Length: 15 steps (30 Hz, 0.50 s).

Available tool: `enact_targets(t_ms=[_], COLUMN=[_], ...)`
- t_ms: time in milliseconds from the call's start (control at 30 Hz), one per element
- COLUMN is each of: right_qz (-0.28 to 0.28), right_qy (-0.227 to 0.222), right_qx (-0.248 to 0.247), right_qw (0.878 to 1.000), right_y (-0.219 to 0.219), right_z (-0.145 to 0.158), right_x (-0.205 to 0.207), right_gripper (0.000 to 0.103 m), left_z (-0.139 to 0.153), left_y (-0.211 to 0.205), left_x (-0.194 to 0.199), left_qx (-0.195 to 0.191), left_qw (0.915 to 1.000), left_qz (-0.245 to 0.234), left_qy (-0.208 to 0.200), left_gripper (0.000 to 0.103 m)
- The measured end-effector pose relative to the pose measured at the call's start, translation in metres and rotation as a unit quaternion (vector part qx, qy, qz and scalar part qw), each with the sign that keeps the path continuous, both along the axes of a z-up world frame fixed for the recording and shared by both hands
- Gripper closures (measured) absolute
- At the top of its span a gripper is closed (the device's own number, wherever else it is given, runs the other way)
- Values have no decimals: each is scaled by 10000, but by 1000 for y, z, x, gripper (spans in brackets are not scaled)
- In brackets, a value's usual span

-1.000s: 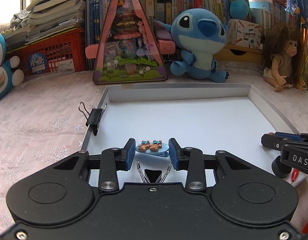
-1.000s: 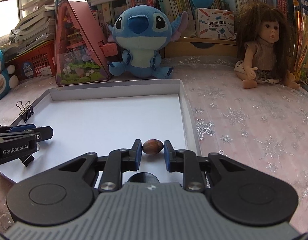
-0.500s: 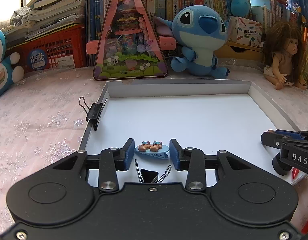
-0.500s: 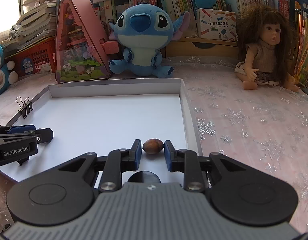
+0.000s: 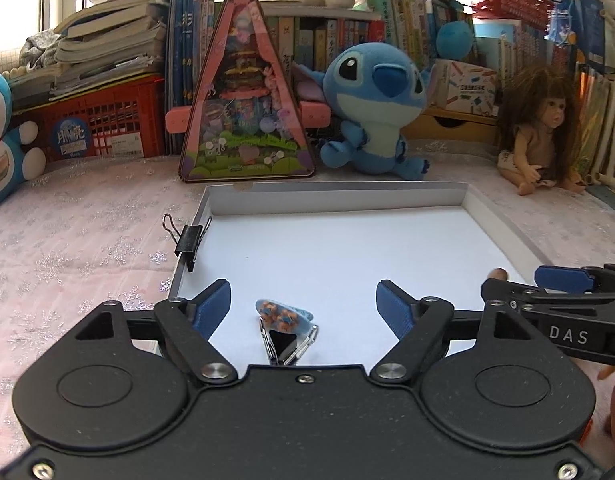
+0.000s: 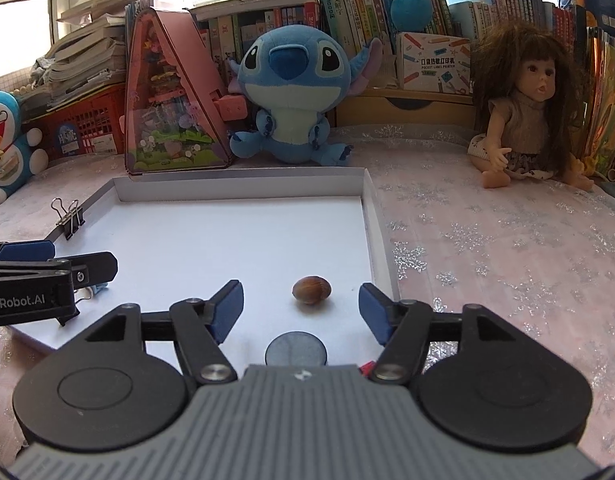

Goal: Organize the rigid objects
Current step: 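Open the left tool to set the dish down while the right tool releases the nut, then withdraw both tools from the tray toward the remaining objects on the cloth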

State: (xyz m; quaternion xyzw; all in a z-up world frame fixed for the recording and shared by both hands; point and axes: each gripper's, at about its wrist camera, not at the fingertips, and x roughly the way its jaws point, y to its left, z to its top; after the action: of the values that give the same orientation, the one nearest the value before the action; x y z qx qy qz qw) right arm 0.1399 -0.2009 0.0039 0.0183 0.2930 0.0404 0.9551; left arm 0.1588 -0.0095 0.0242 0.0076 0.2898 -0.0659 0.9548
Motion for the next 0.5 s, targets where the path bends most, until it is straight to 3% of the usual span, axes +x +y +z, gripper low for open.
enact_targets(t_ms=[500], right_qz=[196], right_qy=[-276], right_qx=[-154], right_qw=[9993], right_y=[1], right_z=[9], right_x=[-34], right_gripper=[16], left_z=[11], left_y=[-1], left_x=[-41], left_qx=[-56], left_qw=[9994], left_qz=[-318], left_qy=[-117], left_gripper=[21])
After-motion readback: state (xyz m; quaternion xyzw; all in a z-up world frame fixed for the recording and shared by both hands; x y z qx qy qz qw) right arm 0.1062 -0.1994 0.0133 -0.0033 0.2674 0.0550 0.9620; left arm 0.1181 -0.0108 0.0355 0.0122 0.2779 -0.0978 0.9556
